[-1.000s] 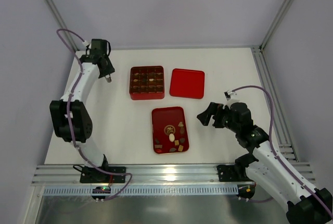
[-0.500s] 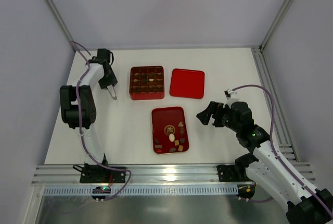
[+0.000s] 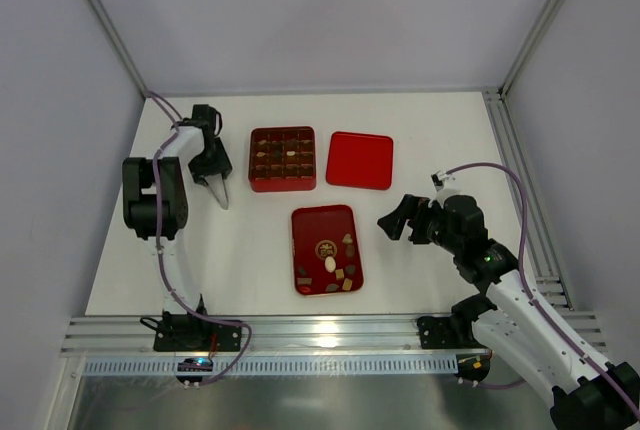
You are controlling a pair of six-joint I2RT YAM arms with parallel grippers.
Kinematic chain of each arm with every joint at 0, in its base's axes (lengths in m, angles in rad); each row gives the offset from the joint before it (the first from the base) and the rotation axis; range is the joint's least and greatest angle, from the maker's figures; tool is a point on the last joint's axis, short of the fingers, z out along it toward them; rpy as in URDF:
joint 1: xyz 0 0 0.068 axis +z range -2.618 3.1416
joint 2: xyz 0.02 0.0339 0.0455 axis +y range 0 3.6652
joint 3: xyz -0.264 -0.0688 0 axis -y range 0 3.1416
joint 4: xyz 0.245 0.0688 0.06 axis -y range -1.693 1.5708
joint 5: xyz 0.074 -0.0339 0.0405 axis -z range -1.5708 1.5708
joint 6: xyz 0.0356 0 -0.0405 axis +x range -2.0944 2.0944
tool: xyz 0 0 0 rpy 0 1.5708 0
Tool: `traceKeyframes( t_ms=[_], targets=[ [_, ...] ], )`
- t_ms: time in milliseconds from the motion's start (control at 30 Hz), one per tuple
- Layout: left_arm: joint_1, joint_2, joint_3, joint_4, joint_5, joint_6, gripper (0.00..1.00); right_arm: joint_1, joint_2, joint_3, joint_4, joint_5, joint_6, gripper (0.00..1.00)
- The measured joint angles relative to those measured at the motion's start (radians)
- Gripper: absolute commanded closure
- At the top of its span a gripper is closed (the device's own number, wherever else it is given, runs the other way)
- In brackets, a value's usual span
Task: Pack the chocolate
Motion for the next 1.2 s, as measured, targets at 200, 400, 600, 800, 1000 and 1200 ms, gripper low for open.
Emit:
traceKeyframes(
  t_ms=[200, 400, 600, 800, 1000, 1200],
  targets=[
    [0.016, -0.001, -0.003, 0.001, 0.018, 0.003, 0.19, 0.000, 0.005, 0.000, 0.000, 0.000, -0.001, 0.00],
    [0.034, -0.015, -0.018, -0.001, 0.030, 0.003, 0.06, 0.000, 0.027, 0.001, -0.016, 0.000, -0.003, 0.00],
    [0.038, -0.066, -0.034, -0.032, 0.036, 0.004, 0.01, 0.000, 0.066, 0.042, -0.063, 0.006, -0.002, 0.00],
    [0.038, -0.208, -0.017, -0.061, 0.044, 0.008, 0.01, 0.000, 0.112, 0.116, -0.083, 0.014, 0.002, 0.00],
    [0.034, -0.406, -0.006, -0.063, 0.076, 0.003, 0.01, 0.000, 0.264, 0.245, -0.113, 0.043, 0.005, 0.00],
    [-0.076, -0.616, -0.043, -0.037, 0.139, -0.006, 0.01, -0.036, 0.513, 0.449, -0.118, 0.086, 0.002, 0.06]
  ],
)
